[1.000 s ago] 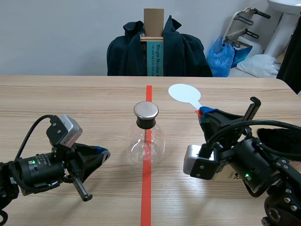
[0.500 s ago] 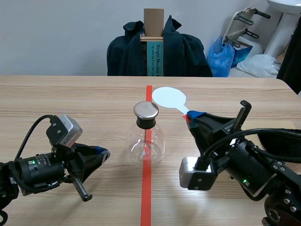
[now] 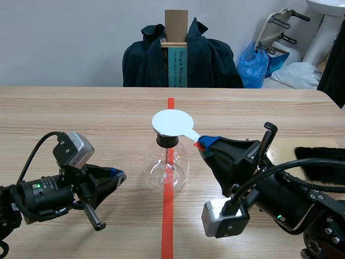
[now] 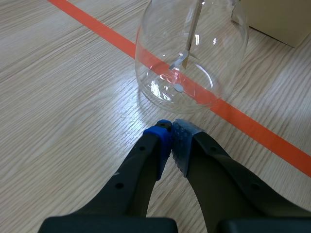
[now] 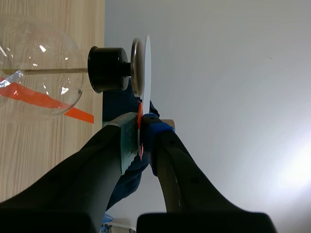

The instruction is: Do the electroscope experiment.

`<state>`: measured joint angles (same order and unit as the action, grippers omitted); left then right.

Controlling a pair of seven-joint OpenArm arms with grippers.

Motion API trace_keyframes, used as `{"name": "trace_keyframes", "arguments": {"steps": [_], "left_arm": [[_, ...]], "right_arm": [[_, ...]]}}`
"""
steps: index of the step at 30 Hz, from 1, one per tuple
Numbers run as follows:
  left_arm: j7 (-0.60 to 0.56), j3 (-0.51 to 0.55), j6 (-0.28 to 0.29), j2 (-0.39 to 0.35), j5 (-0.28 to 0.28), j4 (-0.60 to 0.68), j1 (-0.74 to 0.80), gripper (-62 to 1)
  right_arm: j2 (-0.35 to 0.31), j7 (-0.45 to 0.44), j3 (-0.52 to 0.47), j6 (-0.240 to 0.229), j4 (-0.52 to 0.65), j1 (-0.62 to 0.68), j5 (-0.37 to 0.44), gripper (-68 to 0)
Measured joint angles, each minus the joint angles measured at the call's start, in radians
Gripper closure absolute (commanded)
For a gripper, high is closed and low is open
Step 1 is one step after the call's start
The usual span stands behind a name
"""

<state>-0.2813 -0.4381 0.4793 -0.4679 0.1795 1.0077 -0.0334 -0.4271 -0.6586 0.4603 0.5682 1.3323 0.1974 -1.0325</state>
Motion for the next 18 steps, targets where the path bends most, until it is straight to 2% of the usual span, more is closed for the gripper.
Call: {"name": "trace_keyframes", "arguments": {"steps": [2,18], "left_arm": [[0.0,0.0,0.0,0.0,0.0,0.0,0.0,-1.9],[0.0,0.0,0.0,0.0,0.0,0.0,0.0,-1.9]], "right_arm": [[0.0,-0.023,0.0,0.0,0.0,0.0,0.0,-0.7],[0.0,-0.022,0.0,0.0,0.0,0.0,0.0,-0.7]]}}
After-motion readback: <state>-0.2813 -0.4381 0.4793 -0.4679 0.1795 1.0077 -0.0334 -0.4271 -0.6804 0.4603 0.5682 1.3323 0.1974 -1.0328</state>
